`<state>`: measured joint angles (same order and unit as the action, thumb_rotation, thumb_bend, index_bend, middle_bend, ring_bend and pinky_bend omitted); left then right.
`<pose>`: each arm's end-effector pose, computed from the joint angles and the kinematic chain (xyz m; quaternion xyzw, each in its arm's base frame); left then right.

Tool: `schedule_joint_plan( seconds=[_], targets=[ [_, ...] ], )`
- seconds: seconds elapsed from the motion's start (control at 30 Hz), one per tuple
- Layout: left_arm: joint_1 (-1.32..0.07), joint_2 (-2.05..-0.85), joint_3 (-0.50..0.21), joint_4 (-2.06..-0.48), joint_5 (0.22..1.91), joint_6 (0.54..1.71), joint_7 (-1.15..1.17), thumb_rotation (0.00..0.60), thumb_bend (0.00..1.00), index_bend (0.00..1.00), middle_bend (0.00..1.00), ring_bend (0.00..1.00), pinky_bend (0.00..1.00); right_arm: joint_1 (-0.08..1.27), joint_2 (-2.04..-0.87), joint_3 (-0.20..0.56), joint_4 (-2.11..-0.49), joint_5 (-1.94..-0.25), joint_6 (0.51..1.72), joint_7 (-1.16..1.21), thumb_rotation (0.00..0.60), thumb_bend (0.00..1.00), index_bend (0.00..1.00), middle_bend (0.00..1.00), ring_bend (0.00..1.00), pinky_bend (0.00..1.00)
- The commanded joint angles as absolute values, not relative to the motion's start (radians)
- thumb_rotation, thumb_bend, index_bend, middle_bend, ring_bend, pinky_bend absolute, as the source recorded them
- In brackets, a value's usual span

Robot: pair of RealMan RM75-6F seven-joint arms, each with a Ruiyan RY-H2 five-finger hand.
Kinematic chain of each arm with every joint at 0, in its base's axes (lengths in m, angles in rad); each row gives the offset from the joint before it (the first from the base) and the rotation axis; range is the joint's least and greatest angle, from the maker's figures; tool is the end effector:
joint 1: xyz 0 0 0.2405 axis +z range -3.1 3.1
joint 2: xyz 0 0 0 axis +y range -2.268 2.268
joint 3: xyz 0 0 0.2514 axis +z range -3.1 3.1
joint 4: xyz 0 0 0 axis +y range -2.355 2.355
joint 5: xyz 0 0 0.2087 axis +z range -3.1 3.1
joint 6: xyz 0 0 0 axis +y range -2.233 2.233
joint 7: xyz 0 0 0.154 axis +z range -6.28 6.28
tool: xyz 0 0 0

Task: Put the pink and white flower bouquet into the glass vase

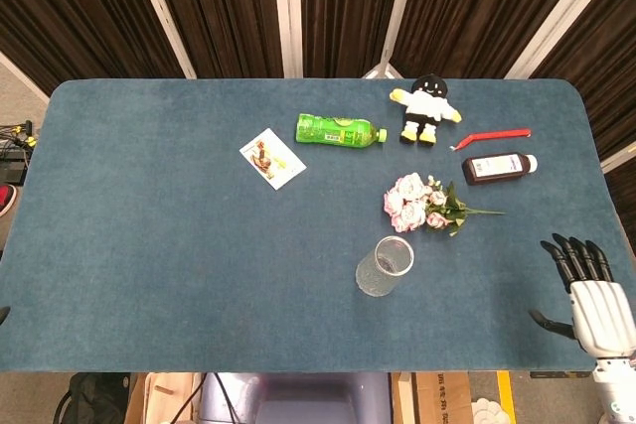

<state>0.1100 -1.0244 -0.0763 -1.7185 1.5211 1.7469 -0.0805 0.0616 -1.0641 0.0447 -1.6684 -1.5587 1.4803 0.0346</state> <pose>-0.3024 0.1324 0.2169 -0.4914 -0.3695 -0.4443 0.6516 -0.2960 -0.1817 0.1652 0.6029 -0.3951 0.4007 0.5656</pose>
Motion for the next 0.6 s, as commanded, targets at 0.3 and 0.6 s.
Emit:
schedule_joint_plan(
  seconds=[0.3,0.6],
  targets=[
    [0.115,-1.025,-0.079,-1.716,1.517,1.752,-0.081,0.6,0.17,0.15,0.0,0.0,0.0,0.199,-1.049,0.077,-1.625,-1.521,1.27,0.182,0.6,0.11,0.14,0.1,0.05,0.0],
    [0.108,-1.033,-0.076,-1.715,1.525,1.742,-0.055,0.6,0.17,0.15,0.0,0.0,0.0,0.379,-1.086,0.136,-1.589,-1.356,0.955,0.241,0.6,0.11,0.14,0.08,0.05,0.0]
  ],
)
